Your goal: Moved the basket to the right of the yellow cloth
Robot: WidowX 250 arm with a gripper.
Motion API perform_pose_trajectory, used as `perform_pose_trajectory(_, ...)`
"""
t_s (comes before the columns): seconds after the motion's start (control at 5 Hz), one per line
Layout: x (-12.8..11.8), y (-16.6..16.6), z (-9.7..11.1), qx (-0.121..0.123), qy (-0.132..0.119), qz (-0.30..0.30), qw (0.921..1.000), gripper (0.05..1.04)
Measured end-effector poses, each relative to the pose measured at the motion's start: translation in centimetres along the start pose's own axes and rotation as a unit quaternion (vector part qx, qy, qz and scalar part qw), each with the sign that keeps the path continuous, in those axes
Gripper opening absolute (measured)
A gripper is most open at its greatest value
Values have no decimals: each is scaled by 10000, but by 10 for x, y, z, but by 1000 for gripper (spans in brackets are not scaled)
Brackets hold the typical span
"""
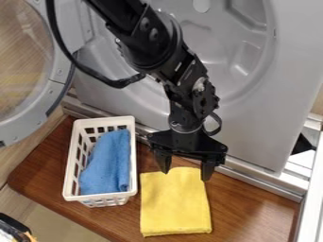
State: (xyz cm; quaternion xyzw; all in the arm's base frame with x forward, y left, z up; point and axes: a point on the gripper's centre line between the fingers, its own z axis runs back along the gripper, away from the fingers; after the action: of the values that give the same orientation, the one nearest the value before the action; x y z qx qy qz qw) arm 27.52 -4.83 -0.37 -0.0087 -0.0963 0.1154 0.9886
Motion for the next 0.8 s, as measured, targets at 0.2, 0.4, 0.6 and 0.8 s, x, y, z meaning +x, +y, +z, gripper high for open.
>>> perform_pose_trajectory(0.2, -4, 3, -5, 77, 97, 25, 9999, 999)
perform_pose_trajectory(0.4, -9, 24, -3, 599, 33, 421, 9973, 999)
perform_pose_trajectory(0.6, -4, 45, 4, 877, -14, 778, 9931, 999)
perform_pose_trajectory(0.8, 1, 66, 4, 961, -3, 1117, 9891, 999)
